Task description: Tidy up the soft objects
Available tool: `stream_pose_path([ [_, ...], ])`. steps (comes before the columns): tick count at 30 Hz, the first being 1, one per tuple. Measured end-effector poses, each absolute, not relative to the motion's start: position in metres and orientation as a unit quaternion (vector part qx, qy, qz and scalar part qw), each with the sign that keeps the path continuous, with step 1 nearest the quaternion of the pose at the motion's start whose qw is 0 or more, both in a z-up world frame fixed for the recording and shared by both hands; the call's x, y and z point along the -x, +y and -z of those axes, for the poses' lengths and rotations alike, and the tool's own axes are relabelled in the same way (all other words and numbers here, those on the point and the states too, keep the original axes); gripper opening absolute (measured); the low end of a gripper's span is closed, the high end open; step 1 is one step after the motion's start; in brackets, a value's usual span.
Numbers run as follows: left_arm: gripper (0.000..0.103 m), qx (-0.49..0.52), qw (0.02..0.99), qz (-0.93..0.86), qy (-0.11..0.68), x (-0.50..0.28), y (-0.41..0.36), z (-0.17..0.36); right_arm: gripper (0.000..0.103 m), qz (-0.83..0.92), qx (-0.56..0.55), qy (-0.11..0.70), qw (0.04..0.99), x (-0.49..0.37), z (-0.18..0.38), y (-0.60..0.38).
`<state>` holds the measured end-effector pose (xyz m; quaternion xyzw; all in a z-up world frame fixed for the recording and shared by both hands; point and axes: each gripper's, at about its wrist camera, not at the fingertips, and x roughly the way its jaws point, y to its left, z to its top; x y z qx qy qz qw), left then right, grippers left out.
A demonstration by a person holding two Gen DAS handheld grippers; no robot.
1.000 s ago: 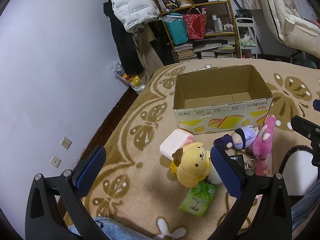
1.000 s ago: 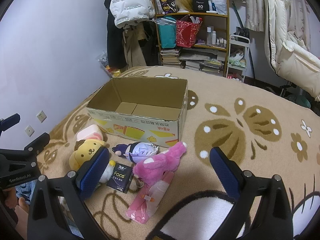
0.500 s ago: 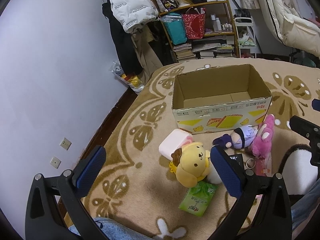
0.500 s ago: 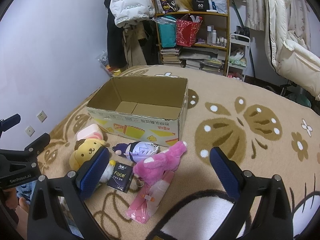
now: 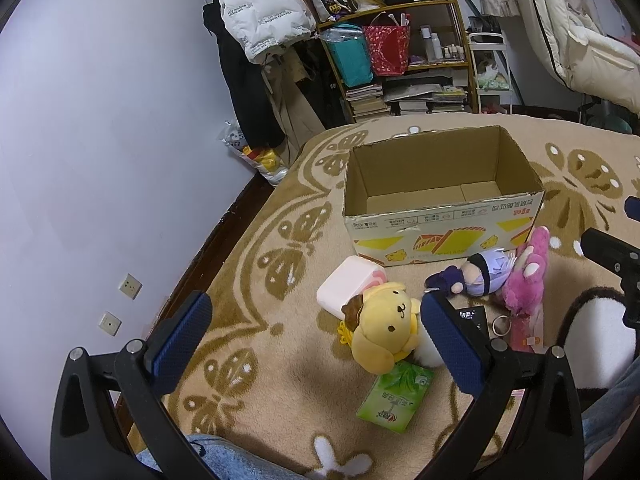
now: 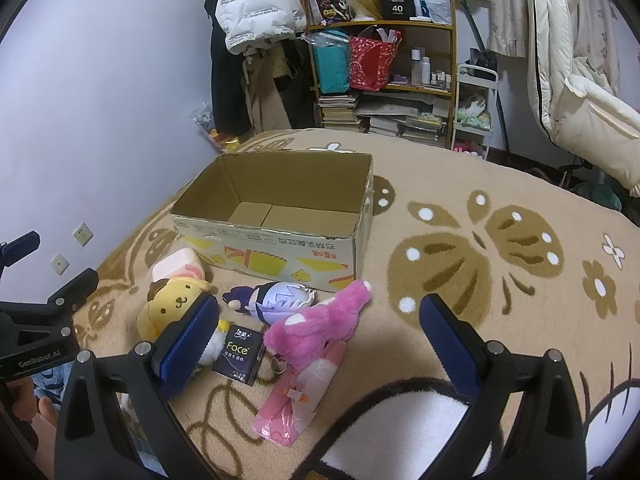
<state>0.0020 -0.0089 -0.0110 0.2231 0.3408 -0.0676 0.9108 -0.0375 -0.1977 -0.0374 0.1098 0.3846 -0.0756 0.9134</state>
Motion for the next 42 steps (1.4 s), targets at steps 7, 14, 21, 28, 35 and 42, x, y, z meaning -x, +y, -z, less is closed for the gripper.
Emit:
stream_pose_path([
  [7,0.103,-0.214,0.912,0.067,0.344,-0.004,-0.007,0.012,0.103,0.076,-0.111,0.385,0.913,0.037,0.037,-0.197],
  [14,0.103,-0.192,0.91,0.077,0.36,-0.016,-0.007,0.013,0.103,0.072,-0.114,0.389,0.911,0.04,0.038,-0.196],
  [21,0.103,-0.166,0.903,0.087,0.386,-0.036,-0.009,0.022,0.103,0.059,-0.132,0.412,0.9,0.027,0.045,-0.199],
  [28,0.103,-0.152,0.896,0.09,0.407,-0.064,-0.014,0.036,0.103,0.039,-0.15,0.427,0.891,0.005,0.049,-0.204],
  [35,0.103,-0.139,0.886,0.087,0.434,-0.098,-0.017,0.053,0.103,0.03,-0.149,0.452,0.879,-0.024,0.062,-0.209],
  [42,0.103,-0.135,0.866,0.084,0.474,-0.113,-0.016,0.079,0.103,0.028,-0.158,0.478,0.864,-0.044,0.083,-0.216],
])
